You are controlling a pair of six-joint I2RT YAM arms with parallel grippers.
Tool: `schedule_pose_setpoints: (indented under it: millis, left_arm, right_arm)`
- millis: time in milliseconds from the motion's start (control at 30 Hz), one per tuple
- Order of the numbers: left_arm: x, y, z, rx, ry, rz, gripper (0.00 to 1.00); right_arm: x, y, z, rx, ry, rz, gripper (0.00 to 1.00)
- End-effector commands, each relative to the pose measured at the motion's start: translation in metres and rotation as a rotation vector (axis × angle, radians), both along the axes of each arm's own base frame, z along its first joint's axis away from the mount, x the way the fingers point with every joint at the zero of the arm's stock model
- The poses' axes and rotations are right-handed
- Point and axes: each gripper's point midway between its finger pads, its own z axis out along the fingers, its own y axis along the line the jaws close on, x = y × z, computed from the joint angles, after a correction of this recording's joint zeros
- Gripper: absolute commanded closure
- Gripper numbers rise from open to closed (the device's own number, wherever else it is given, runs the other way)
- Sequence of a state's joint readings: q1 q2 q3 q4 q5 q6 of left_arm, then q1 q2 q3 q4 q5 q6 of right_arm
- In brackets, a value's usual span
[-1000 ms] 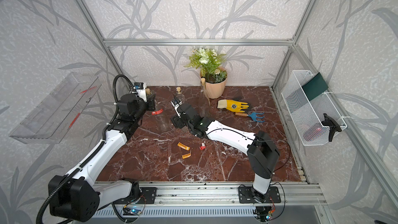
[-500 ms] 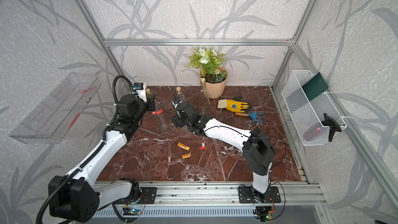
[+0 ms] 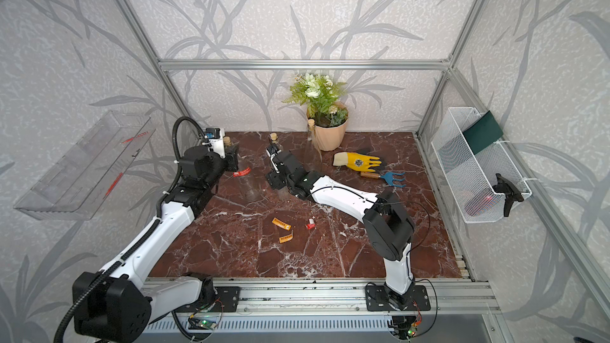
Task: Remove the label from the bottle
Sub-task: Pick up the bottle from the center of the board, then place the bottle at the center of the board.
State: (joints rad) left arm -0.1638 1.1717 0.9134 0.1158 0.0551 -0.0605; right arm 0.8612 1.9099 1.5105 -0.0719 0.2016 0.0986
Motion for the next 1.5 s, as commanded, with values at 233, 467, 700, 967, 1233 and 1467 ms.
schedule_pose_setpoints:
  millis: [233, 467, 700, 967, 1233, 1467]
  left_arm:
    - [-0.006, -0.008, -0.003, -0.010, 0.007, -0.033, 1.00]
    - [-0.006, -0.009, -0.005, -0.010, 0.014, -0.035, 1.00]
    - [-0.007, -0.008, -0.005, -0.006, 0.014, -0.033, 1.00]
    - [-0.008, -0.009, -0.005, 0.001, 0.015, -0.031, 1.00]
    - [-0.009, -0.001, -0.004, 0.007, 0.024, 0.026, 1.00]
    - [-0.012, -0.005, 0.000, 0.007, 0.029, 0.032, 1.00]
  right_arm:
    - [0.003, 0.008, 0.009, 0.005, -0.033, 0.017, 0.37]
    - [-0.004, 0.003, 0.022, 0.018, -0.054, 0.018, 0.47]
    - [-0.008, -0.005, 0.041, 0.042, -0.098, -0.001, 0.51]
    - [-0.018, -0.008, 0.049, 0.051, -0.134, 0.013, 0.54]
    - [-0.032, -0.027, 0.076, 0.088, -0.181, -0.010, 0.56]
    - [-0.052, -0.061, 0.086, 0.095, -0.190, -0.055, 0.57]
